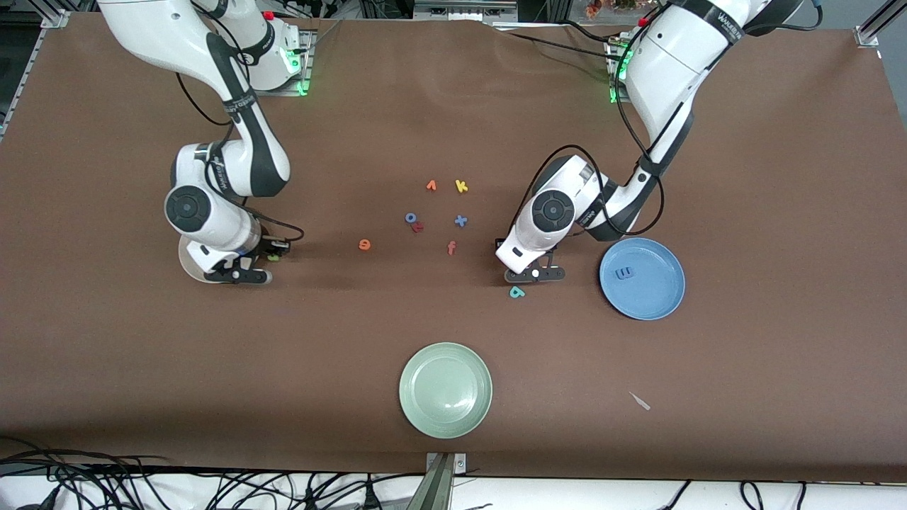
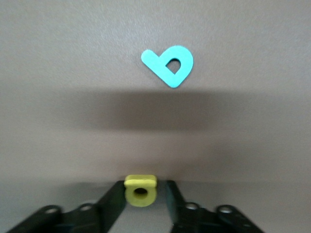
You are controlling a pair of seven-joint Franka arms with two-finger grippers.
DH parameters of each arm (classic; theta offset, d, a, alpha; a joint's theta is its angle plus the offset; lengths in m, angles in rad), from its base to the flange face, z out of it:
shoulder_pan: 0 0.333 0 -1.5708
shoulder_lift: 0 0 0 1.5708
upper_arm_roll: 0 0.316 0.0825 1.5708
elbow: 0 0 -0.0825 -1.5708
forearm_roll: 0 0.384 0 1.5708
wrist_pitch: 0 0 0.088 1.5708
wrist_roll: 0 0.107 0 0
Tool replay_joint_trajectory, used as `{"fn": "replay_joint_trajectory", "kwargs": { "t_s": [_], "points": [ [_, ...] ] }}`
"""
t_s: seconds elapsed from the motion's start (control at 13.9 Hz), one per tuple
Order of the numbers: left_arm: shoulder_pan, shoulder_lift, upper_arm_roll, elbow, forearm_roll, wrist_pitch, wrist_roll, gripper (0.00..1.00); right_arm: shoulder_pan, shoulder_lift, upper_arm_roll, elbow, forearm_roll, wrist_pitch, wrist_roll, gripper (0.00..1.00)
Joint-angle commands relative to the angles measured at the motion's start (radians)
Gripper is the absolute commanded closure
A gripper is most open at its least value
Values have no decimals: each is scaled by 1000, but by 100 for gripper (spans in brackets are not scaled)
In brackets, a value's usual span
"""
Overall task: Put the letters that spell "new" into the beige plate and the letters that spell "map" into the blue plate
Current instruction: 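Place the yellow letter on the blue plate while the right gripper releases the n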
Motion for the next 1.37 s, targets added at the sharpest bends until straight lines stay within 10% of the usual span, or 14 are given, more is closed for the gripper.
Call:
{"fn": "replay_joint_trajectory", "kwargs": {
  "t_s": [0.0, 0.14, 0.22, 0.29, 0.36, 0.72, 1.3],
  "points": [
    [16, -29, 5, -30, -10, -4, 11, 100, 1, -73, -56, -75, -13, 2, -107, 99],
    [20, -43, 5, -30, -10, -11, 12, 100, -1, -67, -109, -73, -12, -28, -197, 98],
    [19, -52, 6, -25, -10, -30, 12, 100, -1, -61, -126, -72, -10, -29, -236, 78],
    [20, -67, 11, -17, -8, -64, 24, 100, -4, -53, -132, -72, -1, -29, -253, 24],
    [27, -91, 19, -8, -8, -110, 76, 100, -4, -58, -132, -69, 10, -40, -239, 0],
    [183, -170, 20, 3, -8, -280, 429, 100, 11, -72, -88, 72, 25, -279, -69, 0],
    [372, -171, 17, -33, -8, -284, 812, 89, 57, -58, 134, 74, 68, -82, 374, 0]
  ]
}}
